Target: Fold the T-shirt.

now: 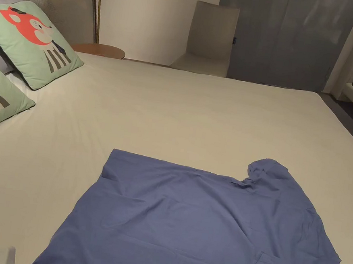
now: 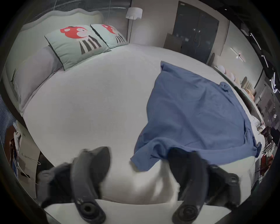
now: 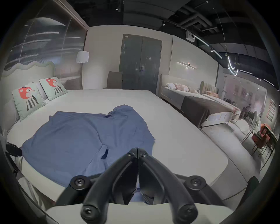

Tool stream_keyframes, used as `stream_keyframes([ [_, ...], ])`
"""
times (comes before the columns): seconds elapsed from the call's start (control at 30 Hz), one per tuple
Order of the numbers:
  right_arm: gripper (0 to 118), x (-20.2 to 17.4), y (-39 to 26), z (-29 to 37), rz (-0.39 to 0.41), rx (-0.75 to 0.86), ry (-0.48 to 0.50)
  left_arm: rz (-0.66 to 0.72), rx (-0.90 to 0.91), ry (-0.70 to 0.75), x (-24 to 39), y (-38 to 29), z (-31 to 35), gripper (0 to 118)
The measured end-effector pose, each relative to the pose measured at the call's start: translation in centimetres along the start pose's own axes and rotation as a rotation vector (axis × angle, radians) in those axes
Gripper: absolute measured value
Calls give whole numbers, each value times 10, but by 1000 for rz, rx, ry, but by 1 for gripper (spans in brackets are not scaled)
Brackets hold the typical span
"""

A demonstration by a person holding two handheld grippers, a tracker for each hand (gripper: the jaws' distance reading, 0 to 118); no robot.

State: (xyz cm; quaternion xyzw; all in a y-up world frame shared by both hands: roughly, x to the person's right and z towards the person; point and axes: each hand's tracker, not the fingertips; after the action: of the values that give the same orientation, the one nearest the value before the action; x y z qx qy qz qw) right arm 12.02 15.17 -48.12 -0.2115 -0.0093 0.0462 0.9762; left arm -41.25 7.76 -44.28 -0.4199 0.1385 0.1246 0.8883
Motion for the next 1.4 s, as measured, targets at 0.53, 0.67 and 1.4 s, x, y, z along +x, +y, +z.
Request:
stream_keyframes([
  [0.53,118,42,-46,-26,-33,-335,11,-57,66,11,10,1,35,4],
  [0.67,80,48,-71,-36,-18,-427,54,-61,70,11,13,1,40,4],
  [1.4,8,57,25,-22,-199,-129,175,1,182,-65,26,82,71,3],
])
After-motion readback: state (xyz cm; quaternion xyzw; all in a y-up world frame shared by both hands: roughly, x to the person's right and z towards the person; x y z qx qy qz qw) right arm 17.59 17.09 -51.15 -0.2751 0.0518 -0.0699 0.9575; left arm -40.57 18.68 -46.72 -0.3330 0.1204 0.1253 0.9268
